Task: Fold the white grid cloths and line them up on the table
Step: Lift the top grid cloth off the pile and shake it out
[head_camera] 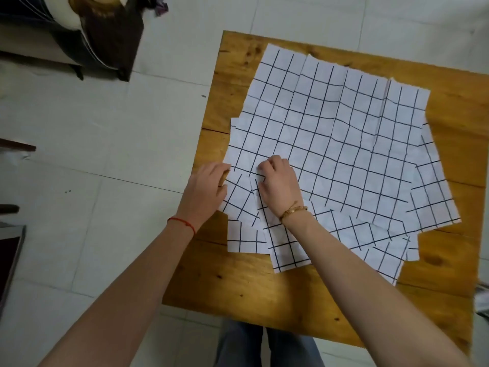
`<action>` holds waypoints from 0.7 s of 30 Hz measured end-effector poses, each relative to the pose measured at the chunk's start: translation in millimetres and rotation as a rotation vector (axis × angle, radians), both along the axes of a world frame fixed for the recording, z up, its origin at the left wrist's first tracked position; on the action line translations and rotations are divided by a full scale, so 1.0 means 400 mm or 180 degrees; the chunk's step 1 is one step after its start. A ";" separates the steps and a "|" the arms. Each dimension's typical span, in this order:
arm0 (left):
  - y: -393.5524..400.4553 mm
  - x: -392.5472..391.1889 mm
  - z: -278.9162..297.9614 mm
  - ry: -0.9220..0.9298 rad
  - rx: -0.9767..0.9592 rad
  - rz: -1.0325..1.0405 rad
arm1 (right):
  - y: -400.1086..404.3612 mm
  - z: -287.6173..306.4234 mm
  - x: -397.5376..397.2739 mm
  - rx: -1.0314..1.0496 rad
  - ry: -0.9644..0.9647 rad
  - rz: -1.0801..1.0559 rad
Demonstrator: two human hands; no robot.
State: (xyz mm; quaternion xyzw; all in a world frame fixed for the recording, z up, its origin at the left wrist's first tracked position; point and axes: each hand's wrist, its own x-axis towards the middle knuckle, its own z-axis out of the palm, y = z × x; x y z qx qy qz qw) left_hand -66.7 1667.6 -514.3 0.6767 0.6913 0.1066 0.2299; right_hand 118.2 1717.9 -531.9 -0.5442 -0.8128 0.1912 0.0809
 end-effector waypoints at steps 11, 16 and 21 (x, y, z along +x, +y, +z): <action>-0.001 0.009 -0.026 -0.0056 0.0032 -0.0082 | -0.004 -0.036 0.015 0.0001 -0.0096 0.0116; 0.000 0.013 -0.022 -0.0089 0.0121 -0.0072 | 0.004 -0.046 0.017 0.0185 -0.0022 0.0147; 0.003 0.017 -0.005 -0.0116 0.0144 0.0014 | 0.003 -0.008 0.041 0.0159 0.0388 0.0039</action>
